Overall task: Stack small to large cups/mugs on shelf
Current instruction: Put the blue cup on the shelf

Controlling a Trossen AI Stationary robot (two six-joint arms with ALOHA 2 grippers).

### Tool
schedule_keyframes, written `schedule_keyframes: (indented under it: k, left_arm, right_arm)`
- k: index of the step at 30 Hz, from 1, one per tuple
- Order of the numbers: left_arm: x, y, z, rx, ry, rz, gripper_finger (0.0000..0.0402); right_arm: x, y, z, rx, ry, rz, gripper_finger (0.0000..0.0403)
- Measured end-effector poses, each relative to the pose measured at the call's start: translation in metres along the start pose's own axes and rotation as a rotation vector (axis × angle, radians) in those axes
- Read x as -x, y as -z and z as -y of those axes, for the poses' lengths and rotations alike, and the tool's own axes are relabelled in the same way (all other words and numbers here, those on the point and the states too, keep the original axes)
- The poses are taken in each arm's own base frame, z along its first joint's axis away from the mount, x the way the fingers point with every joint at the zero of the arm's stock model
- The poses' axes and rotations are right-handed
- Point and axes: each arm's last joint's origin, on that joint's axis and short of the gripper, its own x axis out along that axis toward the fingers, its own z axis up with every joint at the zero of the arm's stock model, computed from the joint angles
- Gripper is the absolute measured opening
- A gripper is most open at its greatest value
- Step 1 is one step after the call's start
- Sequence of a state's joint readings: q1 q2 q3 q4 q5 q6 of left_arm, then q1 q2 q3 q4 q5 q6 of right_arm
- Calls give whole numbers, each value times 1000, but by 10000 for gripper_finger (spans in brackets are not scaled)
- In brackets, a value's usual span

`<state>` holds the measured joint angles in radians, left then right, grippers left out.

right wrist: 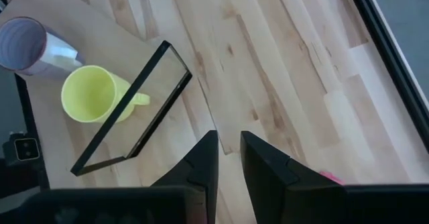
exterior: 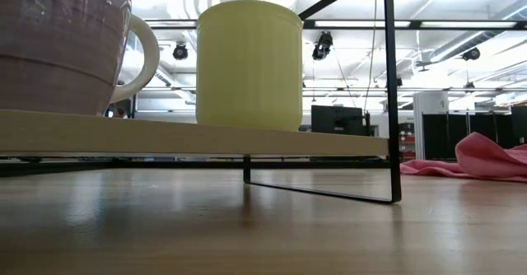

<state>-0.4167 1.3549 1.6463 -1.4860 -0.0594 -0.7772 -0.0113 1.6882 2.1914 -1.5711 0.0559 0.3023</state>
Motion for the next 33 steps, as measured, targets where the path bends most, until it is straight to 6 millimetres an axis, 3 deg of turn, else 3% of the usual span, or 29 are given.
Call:
schedule_keyframes:
  k: [9,16,26,33]
  left_arm:
    - [-36,32,60,52,-50,-130,0]
    - [-60,50,109,106,61,-118,0]
    - [-73,55,131,137,39,-136,0]
    - [-76,55,134,138,38,-136,0]
  right_arm:
    - [0,0,0,19,3,1,59]
    - [0,0,1,31,26,8,59]
    - [0,0,1,45,25,7,59]
    - [0,0,1,45,25,8,59]
